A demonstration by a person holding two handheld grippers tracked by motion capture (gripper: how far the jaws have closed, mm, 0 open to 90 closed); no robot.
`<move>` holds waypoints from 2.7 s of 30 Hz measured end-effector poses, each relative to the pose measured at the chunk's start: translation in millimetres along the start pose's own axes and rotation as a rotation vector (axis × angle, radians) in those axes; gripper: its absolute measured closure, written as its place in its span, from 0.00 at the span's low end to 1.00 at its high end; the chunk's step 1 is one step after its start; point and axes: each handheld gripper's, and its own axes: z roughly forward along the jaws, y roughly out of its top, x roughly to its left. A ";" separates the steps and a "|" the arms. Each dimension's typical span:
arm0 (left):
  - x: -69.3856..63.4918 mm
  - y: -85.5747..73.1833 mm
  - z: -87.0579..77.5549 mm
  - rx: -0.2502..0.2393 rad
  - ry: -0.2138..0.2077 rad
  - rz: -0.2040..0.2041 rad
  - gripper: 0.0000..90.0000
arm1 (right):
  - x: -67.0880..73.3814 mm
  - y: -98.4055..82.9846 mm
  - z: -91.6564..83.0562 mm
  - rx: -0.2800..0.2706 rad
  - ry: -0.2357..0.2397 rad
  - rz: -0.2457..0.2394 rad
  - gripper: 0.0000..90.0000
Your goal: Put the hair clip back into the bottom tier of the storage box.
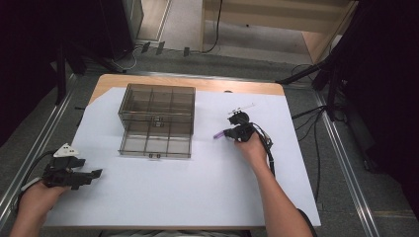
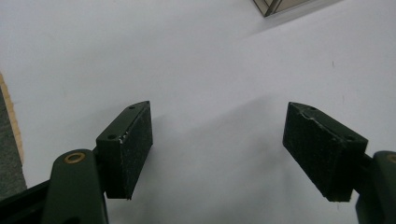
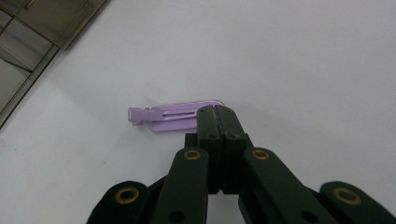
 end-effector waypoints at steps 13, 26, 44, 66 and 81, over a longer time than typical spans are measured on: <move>1.9 -8.2 -5.6 0.000 0.012 -0.015 0.28 | 0.3 6.2 3.7 0.008 0.008 0.015 1.00; 2.8 -13.5 -9.4 0.003 0.022 -0.024 0.28 | 3.6 13.1 7.0 0.027 0.014 0.016 1.00; -0.8 -8.9 -8.7 -0.017 0.017 0.004 0.28 | 9.7 29.2 -15.4 0.070 -0.021 0.040 0.82; -7.3 -2.6 -5.0 -0.027 -0.005 0.028 0.28 | 23.7 46.6 -4.7 0.210 -0.061 0.031 0.79; -7.9 -2.1 -4.6 -0.028 -0.004 0.032 0.28 | 28.3 47.6 10.5 0.283 -0.091 0.036 0.78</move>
